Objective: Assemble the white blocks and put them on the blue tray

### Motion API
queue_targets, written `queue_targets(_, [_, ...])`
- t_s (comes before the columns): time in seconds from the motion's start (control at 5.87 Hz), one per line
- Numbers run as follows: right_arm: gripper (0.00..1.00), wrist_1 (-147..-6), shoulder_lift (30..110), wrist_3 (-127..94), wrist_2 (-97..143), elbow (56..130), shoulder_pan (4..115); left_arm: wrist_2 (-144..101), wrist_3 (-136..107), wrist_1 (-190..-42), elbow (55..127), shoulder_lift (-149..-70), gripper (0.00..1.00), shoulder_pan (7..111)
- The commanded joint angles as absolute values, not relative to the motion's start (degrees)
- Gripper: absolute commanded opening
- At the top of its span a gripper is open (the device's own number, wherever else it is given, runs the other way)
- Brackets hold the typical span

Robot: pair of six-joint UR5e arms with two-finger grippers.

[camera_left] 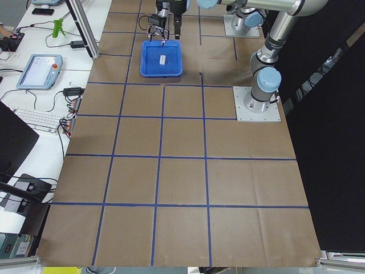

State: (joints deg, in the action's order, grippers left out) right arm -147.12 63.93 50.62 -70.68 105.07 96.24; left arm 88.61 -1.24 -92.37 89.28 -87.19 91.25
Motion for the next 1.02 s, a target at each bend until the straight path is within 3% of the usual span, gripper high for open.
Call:
queue_targets(0.0, [1.0, -131.41, 68.36, 41.52, -80.37, 101.45, 93.36, 88.59, -1.23, -92.37, 89.3, -87.19, 0.99, 91.32])
queue_targets(0.85, [1.0, -90.41, 79.79, 1.11, -88.06, 85.11, 90.26, 88.59, -1.23, -92.37, 89.3, -87.01, 0.99, 91.32])
